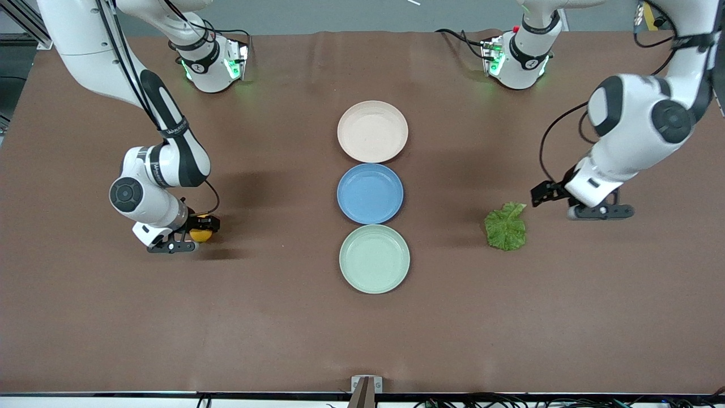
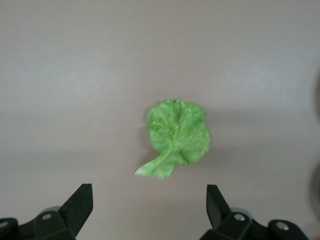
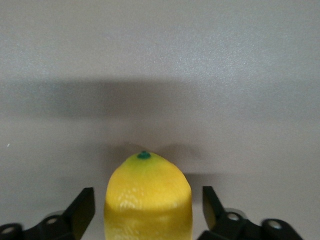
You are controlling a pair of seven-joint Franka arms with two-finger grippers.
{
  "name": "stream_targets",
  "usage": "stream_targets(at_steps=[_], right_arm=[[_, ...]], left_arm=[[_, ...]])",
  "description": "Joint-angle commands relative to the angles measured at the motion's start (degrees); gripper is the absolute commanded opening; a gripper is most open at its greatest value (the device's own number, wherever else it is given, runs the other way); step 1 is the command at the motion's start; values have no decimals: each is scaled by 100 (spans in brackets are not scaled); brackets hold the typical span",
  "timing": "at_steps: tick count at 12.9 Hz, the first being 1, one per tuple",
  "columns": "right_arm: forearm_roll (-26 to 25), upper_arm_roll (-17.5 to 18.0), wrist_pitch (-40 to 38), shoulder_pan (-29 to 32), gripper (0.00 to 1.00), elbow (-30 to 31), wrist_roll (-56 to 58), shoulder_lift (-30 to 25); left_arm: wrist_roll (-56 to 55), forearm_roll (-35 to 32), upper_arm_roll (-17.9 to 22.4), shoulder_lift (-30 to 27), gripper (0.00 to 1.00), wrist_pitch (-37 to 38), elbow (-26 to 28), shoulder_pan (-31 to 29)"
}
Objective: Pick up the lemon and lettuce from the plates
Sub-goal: 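Open both grippers and lift them away from the lettuce and lemon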
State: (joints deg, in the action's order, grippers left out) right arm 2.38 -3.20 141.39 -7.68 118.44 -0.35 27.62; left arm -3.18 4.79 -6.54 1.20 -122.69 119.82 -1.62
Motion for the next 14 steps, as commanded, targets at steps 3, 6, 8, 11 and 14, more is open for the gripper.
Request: stream_targets(at_steps=[3,6,8,11,14], right_arm=[[25,48,-2014,231,100,-1232,79,-292],[17,48,-3325,372,100,-2304,26,-397],[-45,48,-4054,389,100,-2955,-210,-406],[-80,39,-4751,451,100,-3563,-177,-406],[-80,48,-5199,583,100,-3994,-167,-397]], left_arm=[[142,-83,-32,-269,100,2405,-1757,-321],[116,-83,-23,-261,100,3170,-2716,-391],[116,-92,-14,-243,100,3619,-3296,-453],[116,-109,-5,-252,100,3726,-3492,-453],[142,-355,-58,-243,100,3823,-3466,-444]])
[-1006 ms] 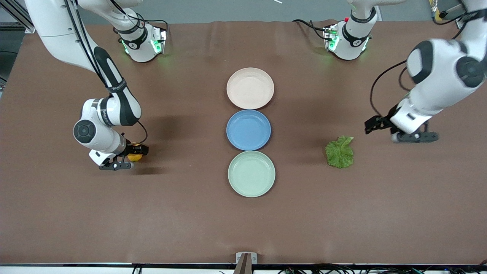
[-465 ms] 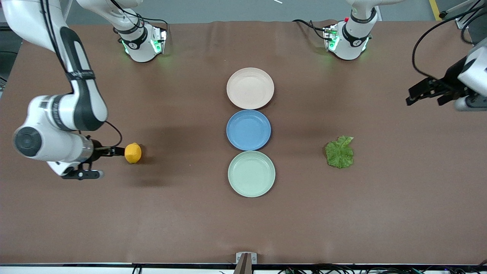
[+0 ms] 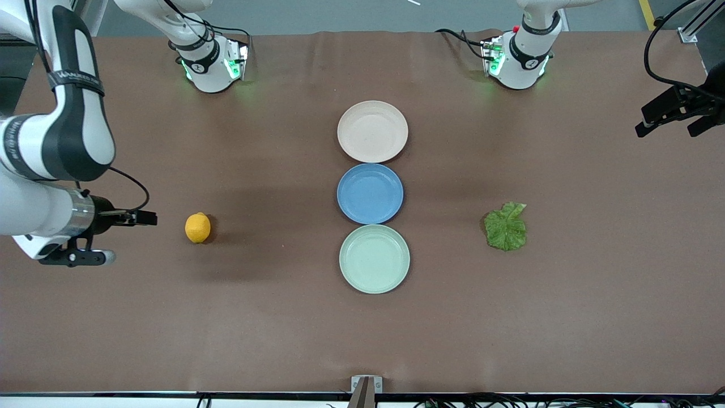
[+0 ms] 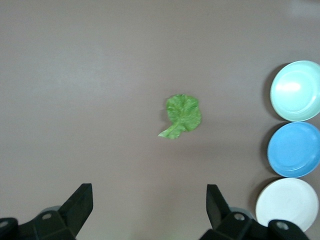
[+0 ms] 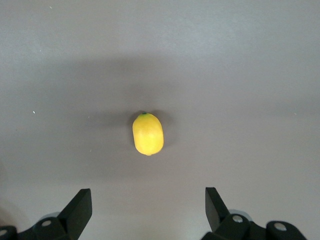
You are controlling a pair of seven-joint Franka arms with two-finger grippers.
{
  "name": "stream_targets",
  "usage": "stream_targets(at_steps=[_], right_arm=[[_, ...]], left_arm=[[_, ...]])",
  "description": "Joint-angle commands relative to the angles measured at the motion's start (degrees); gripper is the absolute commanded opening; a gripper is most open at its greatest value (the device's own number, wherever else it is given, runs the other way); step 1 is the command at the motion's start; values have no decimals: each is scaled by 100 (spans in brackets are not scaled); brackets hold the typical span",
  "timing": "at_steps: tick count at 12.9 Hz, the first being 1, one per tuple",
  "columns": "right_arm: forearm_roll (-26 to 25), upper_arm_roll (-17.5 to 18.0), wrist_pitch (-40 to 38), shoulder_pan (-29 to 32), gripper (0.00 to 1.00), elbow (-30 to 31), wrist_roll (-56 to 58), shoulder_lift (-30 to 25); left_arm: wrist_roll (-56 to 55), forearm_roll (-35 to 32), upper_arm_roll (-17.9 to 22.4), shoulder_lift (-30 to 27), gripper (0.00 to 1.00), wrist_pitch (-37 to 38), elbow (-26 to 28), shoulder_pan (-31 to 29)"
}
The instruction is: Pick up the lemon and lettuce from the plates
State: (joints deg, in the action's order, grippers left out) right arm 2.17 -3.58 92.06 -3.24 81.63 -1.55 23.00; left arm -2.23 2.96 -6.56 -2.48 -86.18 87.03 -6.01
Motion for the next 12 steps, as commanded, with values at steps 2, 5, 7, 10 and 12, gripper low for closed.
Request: stream_targets(at_steps=[2,5,7,10,12], right_arm=[[-76,76,-426,157,100,-550,-91,82],[-15,85,-435,332,100,-849,-56,73],[38,94,-461,368,100,-859,-82,82],[38,111,-522,315,100,-815,-65,64],[21,111,-663,324,100,-815,-56,47]], left_arm=[[73,-287,-56,168,100,137,-204,21],[73,-358,-82,335,100,110,-291,109],[64,-305,-91,344,100,102,-300,83],[56,-305,-91,327,100,102,-300,74],[38,-253,-91,318,100,102,-300,65]])
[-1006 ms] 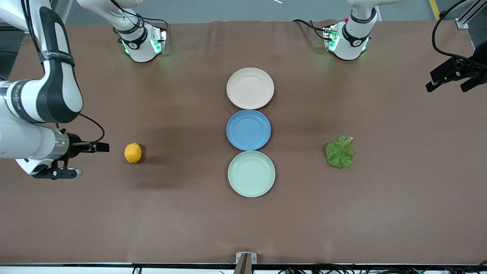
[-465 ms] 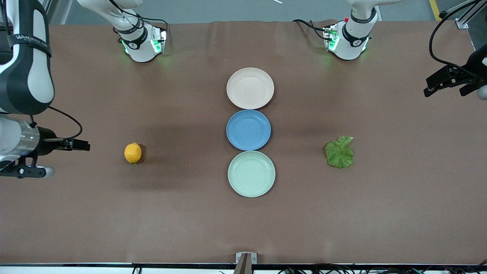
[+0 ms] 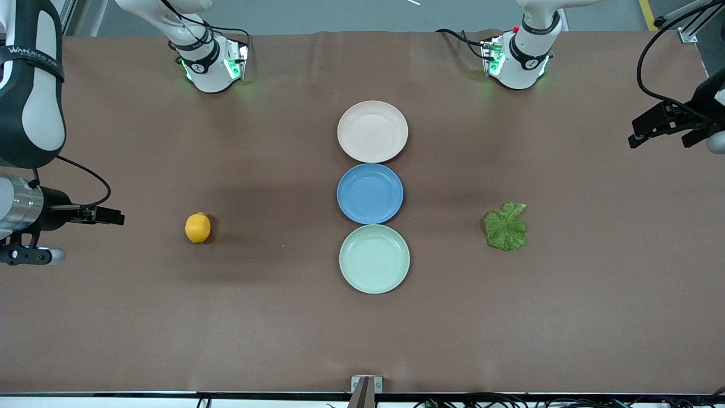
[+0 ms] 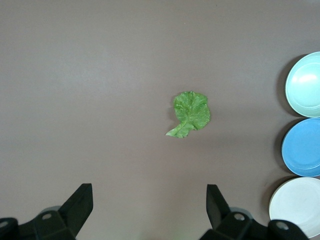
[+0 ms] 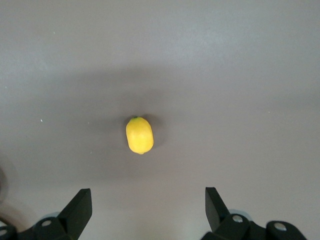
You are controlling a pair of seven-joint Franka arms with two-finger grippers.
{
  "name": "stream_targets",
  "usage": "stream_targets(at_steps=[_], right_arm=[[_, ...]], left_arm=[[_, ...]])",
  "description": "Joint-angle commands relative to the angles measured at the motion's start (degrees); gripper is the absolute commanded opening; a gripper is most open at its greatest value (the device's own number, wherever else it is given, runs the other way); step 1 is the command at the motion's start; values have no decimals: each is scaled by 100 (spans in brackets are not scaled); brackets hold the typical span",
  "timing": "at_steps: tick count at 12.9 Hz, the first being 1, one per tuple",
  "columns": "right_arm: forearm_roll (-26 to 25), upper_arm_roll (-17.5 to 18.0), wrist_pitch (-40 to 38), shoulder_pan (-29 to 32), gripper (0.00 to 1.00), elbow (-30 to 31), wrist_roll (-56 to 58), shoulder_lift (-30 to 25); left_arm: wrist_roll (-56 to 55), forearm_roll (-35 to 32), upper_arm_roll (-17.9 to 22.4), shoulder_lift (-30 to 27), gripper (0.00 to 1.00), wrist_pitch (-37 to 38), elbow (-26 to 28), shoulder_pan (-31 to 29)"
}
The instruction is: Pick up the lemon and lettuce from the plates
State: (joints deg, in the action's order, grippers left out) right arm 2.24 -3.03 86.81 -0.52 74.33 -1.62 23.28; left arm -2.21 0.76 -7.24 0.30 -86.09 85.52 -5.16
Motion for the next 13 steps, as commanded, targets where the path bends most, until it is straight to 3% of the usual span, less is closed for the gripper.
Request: stream_targets(at_steps=[1,13], right_arm=[[13,57,-138,52,100,-68,-49,-60],[-83,75,467,26,100,2285,-5,-2203]], left_arm=[[45,72,-15,40,100,92,-150,-29],[62,117,-6,58,100,66,-150,-73]])
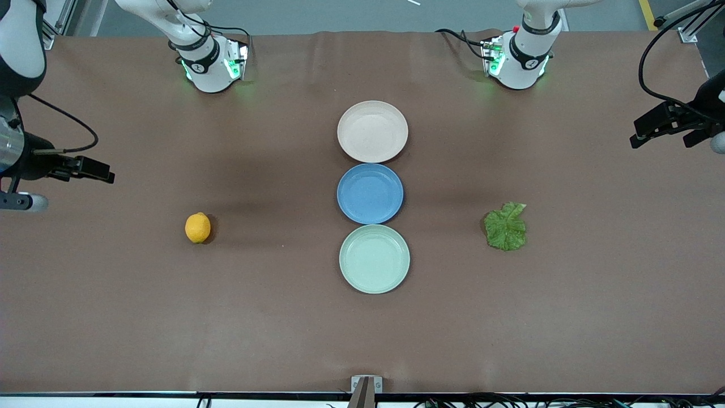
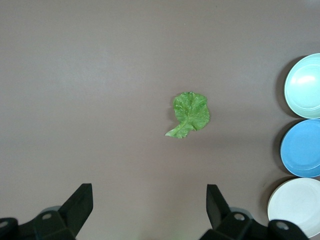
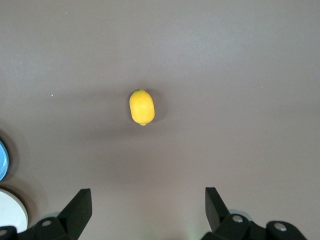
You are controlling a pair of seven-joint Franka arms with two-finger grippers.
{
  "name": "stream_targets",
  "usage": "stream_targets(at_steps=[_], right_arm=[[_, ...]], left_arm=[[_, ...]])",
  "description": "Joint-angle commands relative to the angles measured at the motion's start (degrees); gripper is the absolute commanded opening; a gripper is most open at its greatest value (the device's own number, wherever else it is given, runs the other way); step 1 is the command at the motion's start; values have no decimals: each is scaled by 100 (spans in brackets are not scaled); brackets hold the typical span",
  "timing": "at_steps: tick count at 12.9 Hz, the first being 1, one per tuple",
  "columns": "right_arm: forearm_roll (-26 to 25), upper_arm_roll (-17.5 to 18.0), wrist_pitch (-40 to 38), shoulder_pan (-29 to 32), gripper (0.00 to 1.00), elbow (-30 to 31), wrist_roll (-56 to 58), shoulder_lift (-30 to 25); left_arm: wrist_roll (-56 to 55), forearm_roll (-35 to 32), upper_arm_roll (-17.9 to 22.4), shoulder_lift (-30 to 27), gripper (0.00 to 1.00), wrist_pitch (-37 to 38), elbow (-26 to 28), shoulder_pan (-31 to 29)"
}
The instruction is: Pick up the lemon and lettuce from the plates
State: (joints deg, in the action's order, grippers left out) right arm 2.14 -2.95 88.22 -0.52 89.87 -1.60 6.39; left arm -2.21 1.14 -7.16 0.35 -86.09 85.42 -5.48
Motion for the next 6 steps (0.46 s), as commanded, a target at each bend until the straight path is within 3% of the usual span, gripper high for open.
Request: stream_targets(at_steps=[1,6], right_arm=[[-82,66,510,8,100,977,98,-664],[-82,57,696,17,100,1234,239,-806]], left_arm=[[54,79,-13,53,100,57,-140,-40],[54,79,-13,53,100,57,-140,-40]])
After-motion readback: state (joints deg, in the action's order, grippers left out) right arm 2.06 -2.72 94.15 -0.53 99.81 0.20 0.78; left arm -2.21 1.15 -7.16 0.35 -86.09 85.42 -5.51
